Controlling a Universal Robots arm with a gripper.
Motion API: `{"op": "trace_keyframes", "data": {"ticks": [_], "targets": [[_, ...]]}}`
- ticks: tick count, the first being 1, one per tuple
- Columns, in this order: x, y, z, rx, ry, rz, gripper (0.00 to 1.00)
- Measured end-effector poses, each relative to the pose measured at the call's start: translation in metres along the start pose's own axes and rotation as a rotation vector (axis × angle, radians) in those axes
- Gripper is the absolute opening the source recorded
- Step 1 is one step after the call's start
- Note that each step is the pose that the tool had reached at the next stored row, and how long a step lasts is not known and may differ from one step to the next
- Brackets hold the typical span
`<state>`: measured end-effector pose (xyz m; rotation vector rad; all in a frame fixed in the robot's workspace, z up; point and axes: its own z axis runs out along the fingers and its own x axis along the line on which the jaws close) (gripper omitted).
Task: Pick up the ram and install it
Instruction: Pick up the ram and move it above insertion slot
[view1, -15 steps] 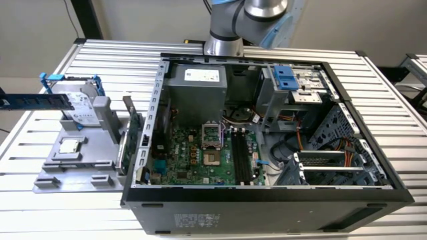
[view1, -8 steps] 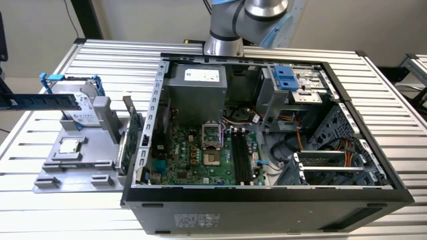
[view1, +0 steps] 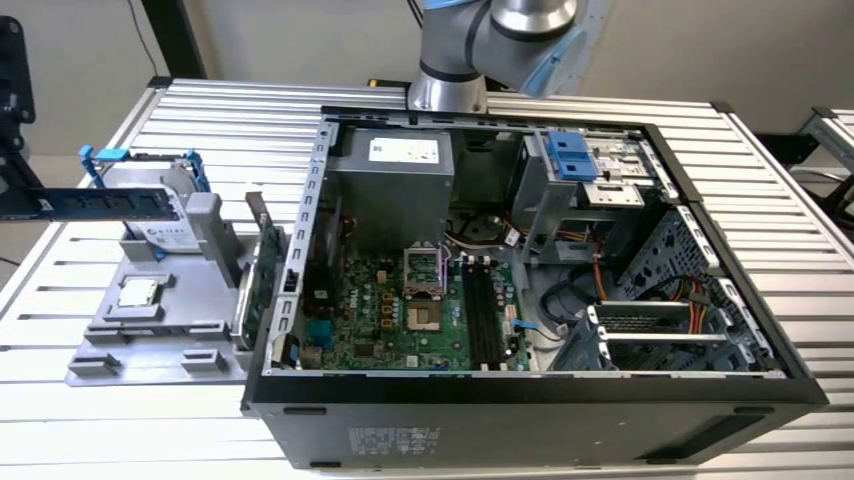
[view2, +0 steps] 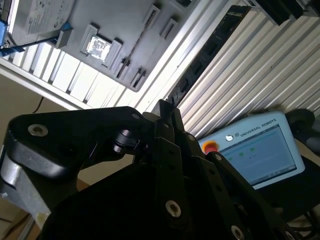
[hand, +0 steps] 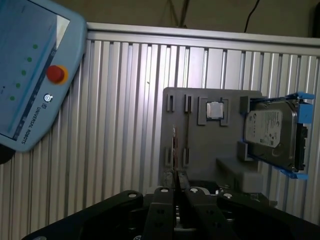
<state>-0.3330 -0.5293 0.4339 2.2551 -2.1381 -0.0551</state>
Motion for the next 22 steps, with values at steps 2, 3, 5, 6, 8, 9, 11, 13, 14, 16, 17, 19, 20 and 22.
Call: {"op": "trace_keyframes", "data": {"ticks": [2,3,5,6,8,9,11,13,14,16,17,19,20,22], "targets": [[0.0002,-0.0030,-0.0002,-0.0001,0.0000,0.000,0.00],[0.0003,-0.0046,-0.0002,-0.0002,0.0001,0.000,0.00],[0.0005,-0.0076,-0.0004,-0.0002,0.0000,0.000,0.00],[0.0005,-0.0091,-0.0004,-0.0003,0.0000,0.000,0.00],[0.0008,-0.0123,-0.0006,-0.0005,0.0000,0.000,0.00],[0.0009,-0.0137,-0.0007,-0.0006,0.0000,0.000,0.00],[0.0011,-0.0166,-0.0008,-0.0007,0.0000,0.000,0.00],[0.0013,-0.0195,-0.0010,-0.0007,0.0000,0.000,0.00],[0.0014,-0.0210,-0.0011,-0.0008,0.0000,0.000,0.00],[0.0016,-0.0238,-0.0012,-0.0008,0.0000,0.000,0.00],[0.0017,-0.0252,-0.0012,-0.0008,0.0000,0.000,0.00],[0.0018,-0.0280,-0.0013,-0.0008,0.0000,0.000,0.00],[0.0019,-0.0294,-0.0014,-0.0008,-0.0001,0.000,0.00],[0.0021,-0.0322,-0.0015,-0.0008,-0.0001,0.000,0.00]]}}
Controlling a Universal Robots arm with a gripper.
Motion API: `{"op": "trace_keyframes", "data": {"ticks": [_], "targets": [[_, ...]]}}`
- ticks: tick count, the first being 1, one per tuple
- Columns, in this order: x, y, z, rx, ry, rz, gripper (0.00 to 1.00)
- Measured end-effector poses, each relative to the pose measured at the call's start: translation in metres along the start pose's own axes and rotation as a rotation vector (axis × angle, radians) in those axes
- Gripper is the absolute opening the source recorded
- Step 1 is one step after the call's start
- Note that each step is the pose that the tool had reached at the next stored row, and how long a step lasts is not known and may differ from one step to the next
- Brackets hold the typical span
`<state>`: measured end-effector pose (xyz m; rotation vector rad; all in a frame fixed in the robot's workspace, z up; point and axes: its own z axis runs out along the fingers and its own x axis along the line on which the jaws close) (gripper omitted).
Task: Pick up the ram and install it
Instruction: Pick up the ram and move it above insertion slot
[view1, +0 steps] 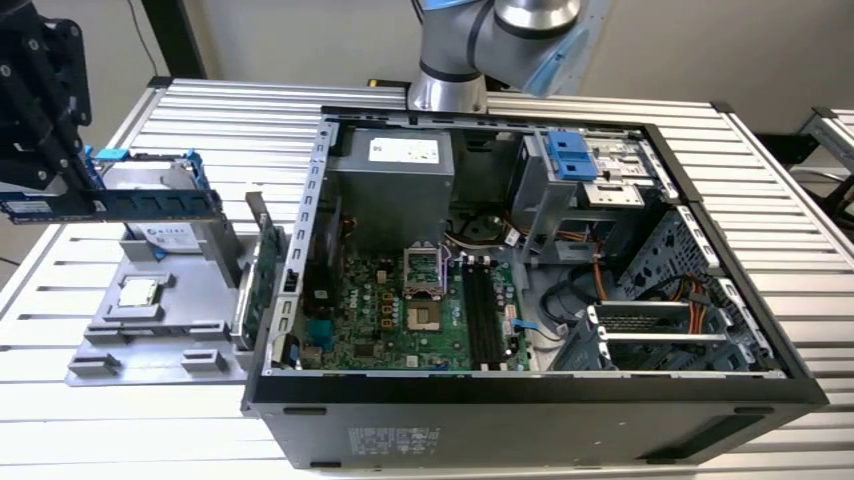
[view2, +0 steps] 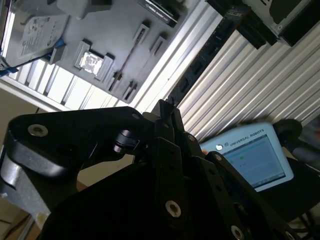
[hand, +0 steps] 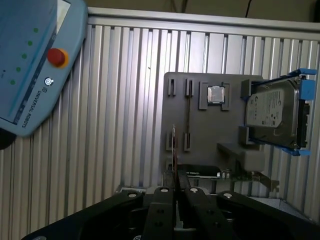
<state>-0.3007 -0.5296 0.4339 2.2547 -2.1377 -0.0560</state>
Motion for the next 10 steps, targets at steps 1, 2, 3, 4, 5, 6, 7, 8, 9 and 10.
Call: {"op": "trace_keyframes", "data": {"ticks": [1,2,3,4,5,6,7,8,9,10], "targets": [[0.0001,-0.0015,-0.0001,-0.0001,0.0001,0.000,0.00],[0.0002,-0.0031,-0.0002,0.0000,0.0000,0.000,0.00],[0.0002,-0.0047,-0.0003,-0.0002,0.0001,0.000,0.00],[0.0003,-0.0061,-0.0004,-0.0001,0.0001,0.000,0.00],[0.0004,-0.0078,-0.0004,-0.0001,0.0000,0.000,0.00],[0.0005,-0.0092,-0.0005,-0.0002,0.0000,0.000,0.00],[0.0006,-0.0109,-0.0006,-0.0002,0.0000,0.000,0.00],[0.0007,-0.0124,-0.0007,-0.0003,0.0001,0.000,0.00],[0.0008,-0.0140,-0.0008,-0.0003,0.0001,0.000,0.00],[0.0009,-0.0158,-0.0008,-0.0003,0.0001,0.000,0.00]]}}
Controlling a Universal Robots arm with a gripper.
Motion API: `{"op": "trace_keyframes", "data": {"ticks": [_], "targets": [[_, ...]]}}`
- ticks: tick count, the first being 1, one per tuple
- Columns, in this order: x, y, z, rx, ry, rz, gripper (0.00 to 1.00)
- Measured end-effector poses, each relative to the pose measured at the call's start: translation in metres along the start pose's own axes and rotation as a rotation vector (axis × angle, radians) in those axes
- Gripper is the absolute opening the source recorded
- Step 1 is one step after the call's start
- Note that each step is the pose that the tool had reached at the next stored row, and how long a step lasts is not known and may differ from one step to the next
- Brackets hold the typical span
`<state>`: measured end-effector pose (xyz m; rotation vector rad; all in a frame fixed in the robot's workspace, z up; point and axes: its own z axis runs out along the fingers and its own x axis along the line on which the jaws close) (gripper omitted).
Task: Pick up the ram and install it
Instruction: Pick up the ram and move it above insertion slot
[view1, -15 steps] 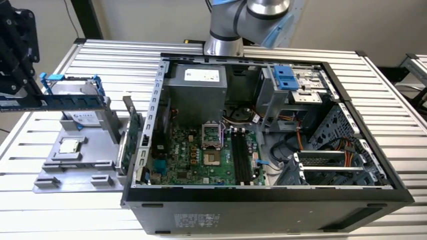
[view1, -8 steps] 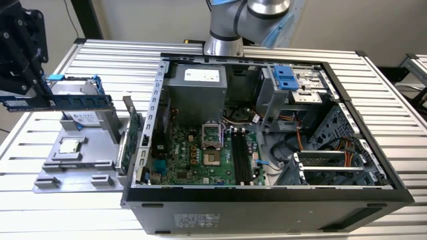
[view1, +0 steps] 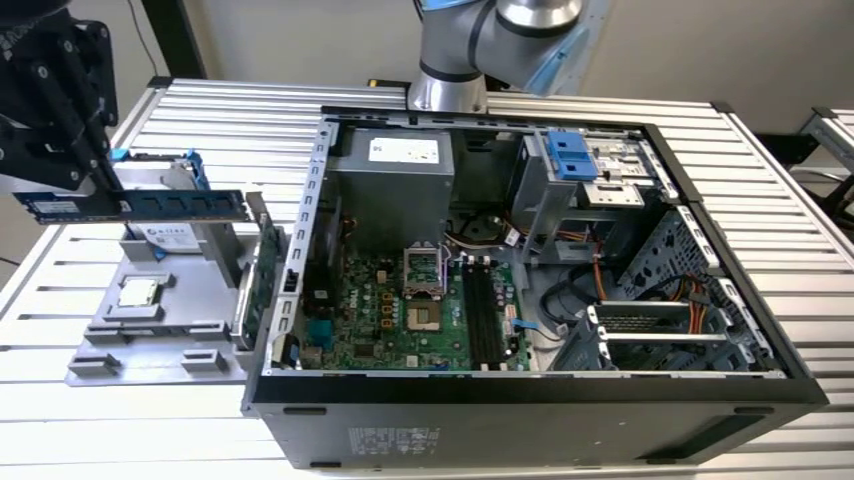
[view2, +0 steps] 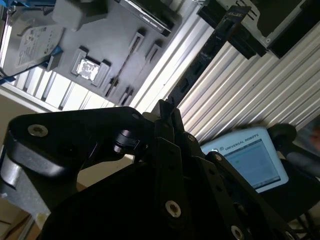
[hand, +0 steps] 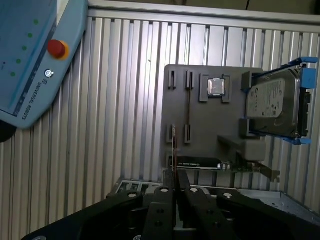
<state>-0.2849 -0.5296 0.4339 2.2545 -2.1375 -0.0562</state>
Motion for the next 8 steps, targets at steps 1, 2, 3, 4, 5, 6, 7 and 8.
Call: {"op": "trace_keyframes", "data": {"ticks": [1,2,3,4,5,6,7,8], "targets": [[0.0001,-0.0016,-0.0001,0.0000,0.0000,0.000,0.00],[0.0001,-0.0030,-0.0001,0.0000,-0.0001,0.000,0.00],[0.0002,-0.0045,-0.0002,0.0000,0.0000,0.000,0.00],[0.0003,-0.0061,-0.0004,-0.0001,0.0000,0.000,0.00],[0.0004,-0.0076,-0.0004,-0.0001,0.0000,0.000,0.00],[0.0005,-0.0091,-0.0005,-0.0001,0.0000,0.000,0.00],[0.0005,-0.0105,-0.0005,-0.0001,-0.0001,0.000,0.00],[0.0007,-0.0122,-0.0006,0.0000,-0.0001,0.000,0.00]]}}
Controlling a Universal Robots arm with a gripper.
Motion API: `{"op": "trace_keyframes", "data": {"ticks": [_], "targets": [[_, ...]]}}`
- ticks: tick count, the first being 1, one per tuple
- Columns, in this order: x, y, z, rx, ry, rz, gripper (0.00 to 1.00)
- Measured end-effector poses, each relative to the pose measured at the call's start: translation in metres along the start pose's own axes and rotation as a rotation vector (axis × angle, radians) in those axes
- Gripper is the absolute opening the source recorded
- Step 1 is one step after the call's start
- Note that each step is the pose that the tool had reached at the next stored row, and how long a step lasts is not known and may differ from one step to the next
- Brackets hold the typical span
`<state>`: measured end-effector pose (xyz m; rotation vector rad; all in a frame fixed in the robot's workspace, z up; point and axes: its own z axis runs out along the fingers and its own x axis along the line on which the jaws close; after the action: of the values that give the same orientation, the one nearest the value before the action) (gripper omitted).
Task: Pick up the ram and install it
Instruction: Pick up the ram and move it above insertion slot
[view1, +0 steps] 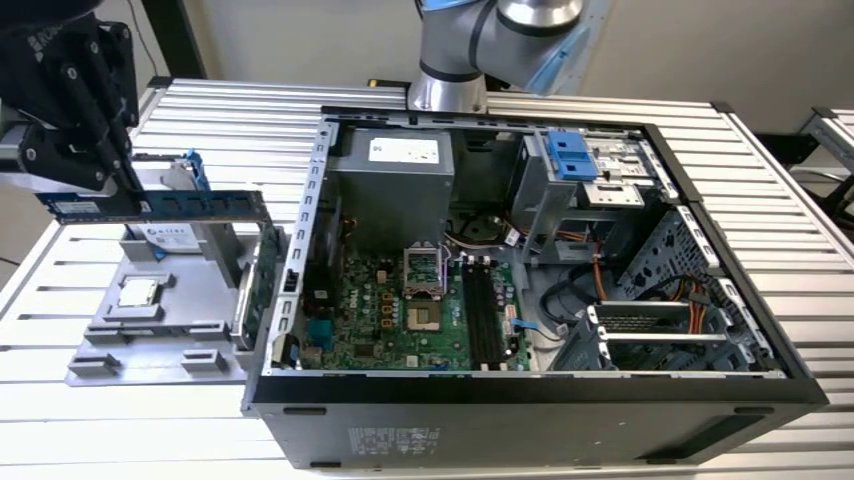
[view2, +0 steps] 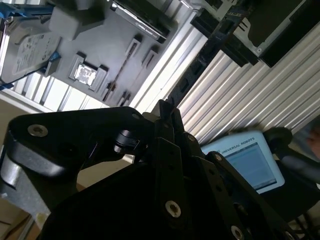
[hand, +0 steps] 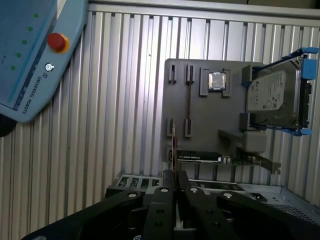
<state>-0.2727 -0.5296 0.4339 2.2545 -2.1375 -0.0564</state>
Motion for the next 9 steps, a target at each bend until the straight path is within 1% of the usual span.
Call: {"op": "trace_keyframes", "data": {"ticks": [9], "targets": [[0.0007,-0.0134,-0.0007,-0.0001,0.0000,0.000,0.00]]}}
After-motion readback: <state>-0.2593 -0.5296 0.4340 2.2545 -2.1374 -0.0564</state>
